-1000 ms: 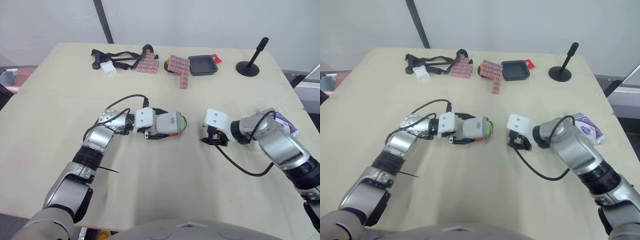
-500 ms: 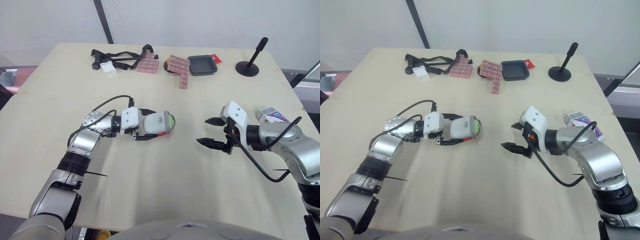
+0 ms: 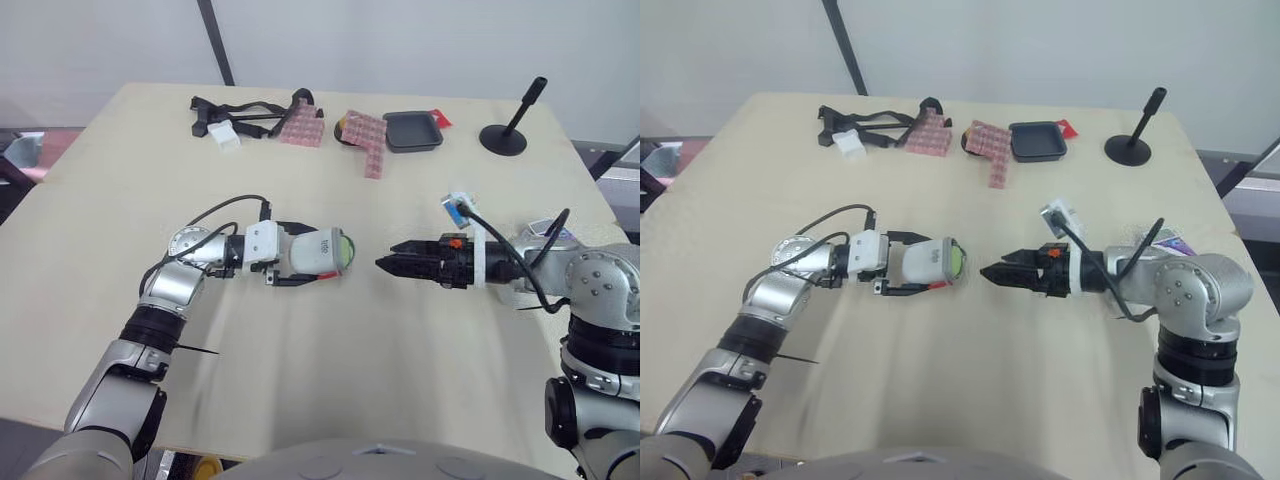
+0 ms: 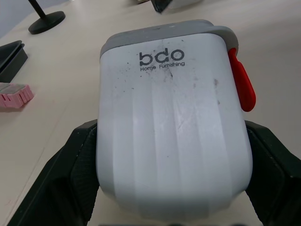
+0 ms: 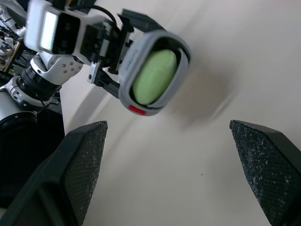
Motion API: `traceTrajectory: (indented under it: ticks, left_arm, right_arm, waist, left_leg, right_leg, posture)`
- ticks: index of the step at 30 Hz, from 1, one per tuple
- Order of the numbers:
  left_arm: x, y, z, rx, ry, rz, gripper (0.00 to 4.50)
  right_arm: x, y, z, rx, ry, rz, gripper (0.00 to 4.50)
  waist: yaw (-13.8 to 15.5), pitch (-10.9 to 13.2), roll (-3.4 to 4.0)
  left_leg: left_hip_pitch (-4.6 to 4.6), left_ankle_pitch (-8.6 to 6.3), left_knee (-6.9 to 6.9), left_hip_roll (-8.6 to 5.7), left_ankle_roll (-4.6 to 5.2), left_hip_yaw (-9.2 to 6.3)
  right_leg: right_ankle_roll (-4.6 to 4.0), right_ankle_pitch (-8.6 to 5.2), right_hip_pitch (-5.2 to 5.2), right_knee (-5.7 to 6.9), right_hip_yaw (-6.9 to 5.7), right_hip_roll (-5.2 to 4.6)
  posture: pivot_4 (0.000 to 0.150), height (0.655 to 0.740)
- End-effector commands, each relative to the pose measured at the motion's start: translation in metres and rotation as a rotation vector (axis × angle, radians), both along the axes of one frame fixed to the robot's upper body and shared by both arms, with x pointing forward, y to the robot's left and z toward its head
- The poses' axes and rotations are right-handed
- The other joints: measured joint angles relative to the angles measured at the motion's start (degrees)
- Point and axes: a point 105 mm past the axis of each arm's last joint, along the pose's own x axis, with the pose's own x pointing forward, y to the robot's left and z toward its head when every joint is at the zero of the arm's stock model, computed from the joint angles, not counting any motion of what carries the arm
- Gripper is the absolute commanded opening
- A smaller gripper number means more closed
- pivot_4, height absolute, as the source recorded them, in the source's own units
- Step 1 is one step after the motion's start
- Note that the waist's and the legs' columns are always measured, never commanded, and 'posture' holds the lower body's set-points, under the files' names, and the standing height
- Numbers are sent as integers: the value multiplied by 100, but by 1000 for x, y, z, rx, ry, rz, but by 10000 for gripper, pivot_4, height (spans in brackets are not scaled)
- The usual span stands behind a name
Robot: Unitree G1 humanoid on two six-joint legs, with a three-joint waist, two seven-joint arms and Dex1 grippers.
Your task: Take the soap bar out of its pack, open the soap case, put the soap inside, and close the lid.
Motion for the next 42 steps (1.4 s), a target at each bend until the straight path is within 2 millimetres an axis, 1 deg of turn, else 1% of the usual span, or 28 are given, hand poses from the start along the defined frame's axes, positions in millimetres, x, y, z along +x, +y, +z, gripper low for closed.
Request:
traceTrajectory:
  ticks: [1,4,8,16,24,28,33,38,42]
  left_arm:
    - [-2,-6,14,-33,-67,-37,34936]
    - [-5,-10,16,-43,-69,-52,34936]
    - [-8,-13,13,-33,-75,-71,34936]
    - [-7,-22,13,-34,-88,-83,34936]
    - [-7,-29,17,-49,-97,-95,34936]
    - [-7,-30,20,-55,-104,-97,34936]
    - [-7,-31,21,-55,-110,-97,34936]
    - [-6,-28,20,-46,-110,-93,34936]
    - [-6,-26,18,-36,-109,-88,34936]
  right_arm:
    - [-1,4,3,53,26,5,44688]
    - [-3,12,4,77,39,14,44688]
    - [-2,21,10,133,50,15,44688]
    - [-4,35,17,180,65,28,44688]
    - [-7,46,8,163,117,25,44688]
    - [-7,46,-1,138,151,5,44688]
    - [-4,44,-5,133,170,-18,44688]
    - [-2,39,-6,127,173,-39,44688]
    - [1,31,-9,108,169,-64,44688]
  waist:
    - [26,0,1]
    - [29,1,1]
    - [6,1,1]
    - [-29,1,1]
    - [-40,1,1]
    - [-38,1,1]
    - [-46,1,1]
    - [-46,1,0]
    - [-43,1,0]
  left_leg:
    - [-1,0,-1,0,0,0]
    - [0,0,-1,-1,-1,0]
    - [1,0,-3,-1,-2,0]
    - [1,1,-8,-3,-4,0]
    - [0,2,-14,-11,-5,0]
    - [0,1,-17,-15,-5,0]
    - [-1,1,-20,-20,-6,-1]
    - [-2,1,-22,-21,-6,-2]
    - [-5,1,-22,-22,-6,-3]
  right_leg:
    - [0,0,-1,-1,1,-1]
    - [0,0,0,-2,0,-1]
    - [0,0,-1,-5,0,-1]
    - [0,0,0,-9,-2,-1]
    - [1,0,0,-16,-3,-1]
    - [1,0,1,-18,-4,-1]
    - [1,0,1,-20,-6,-1]
    - [2,0,1,-21,-7,-1]
    - [2,1,1,-24,-8,-1]
  posture:
    - [1500,7400]
    - [1500,7400]
    - [1500,7400]
    - [1500,7400]
    - [1500,7400]
    - [1500,7400]
    - [1500,7400]
    - [1500,7400]
    - [1500,7400]
